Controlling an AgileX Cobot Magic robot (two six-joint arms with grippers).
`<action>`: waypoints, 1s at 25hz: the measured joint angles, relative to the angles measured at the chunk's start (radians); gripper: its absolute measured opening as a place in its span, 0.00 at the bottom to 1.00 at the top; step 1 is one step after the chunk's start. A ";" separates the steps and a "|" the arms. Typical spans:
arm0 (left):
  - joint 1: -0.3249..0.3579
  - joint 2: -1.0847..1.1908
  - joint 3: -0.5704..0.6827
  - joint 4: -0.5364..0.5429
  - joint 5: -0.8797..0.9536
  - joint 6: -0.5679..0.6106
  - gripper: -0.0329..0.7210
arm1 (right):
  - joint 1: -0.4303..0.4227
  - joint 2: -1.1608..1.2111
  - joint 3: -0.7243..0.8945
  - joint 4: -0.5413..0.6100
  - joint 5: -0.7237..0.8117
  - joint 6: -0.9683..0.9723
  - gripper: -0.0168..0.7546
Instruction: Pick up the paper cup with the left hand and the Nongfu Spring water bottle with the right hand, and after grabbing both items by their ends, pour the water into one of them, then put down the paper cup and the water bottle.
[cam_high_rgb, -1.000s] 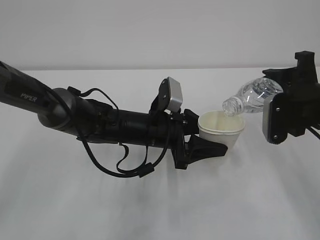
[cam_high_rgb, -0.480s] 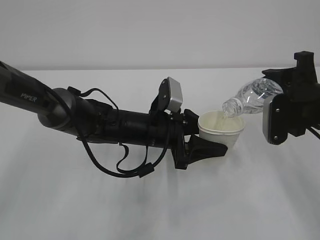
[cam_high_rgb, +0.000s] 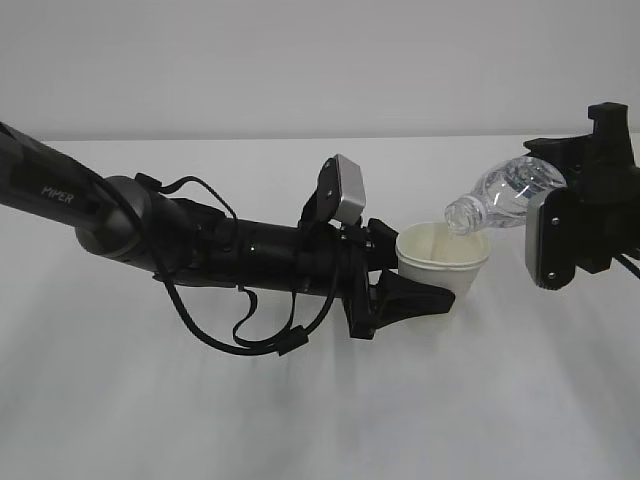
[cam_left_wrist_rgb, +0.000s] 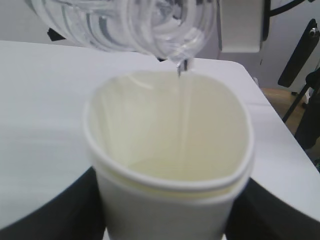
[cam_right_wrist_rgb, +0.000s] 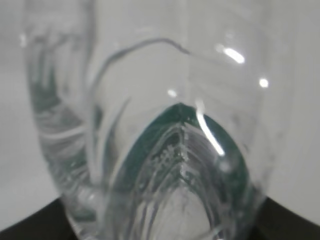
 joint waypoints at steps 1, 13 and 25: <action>0.000 0.000 0.000 0.000 0.000 0.000 0.64 | 0.000 0.000 0.000 0.000 0.000 0.000 0.55; 0.000 0.000 0.000 0.001 0.000 0.000 0.64 | 0.000 0.000 0.000 0.000 0.002 0.000 0.55; 0.000 0.000 0.000 0.001 0.000 0.000 0.64 | 0.000 0.000 0.000 0.000 0.002 0.000 0.55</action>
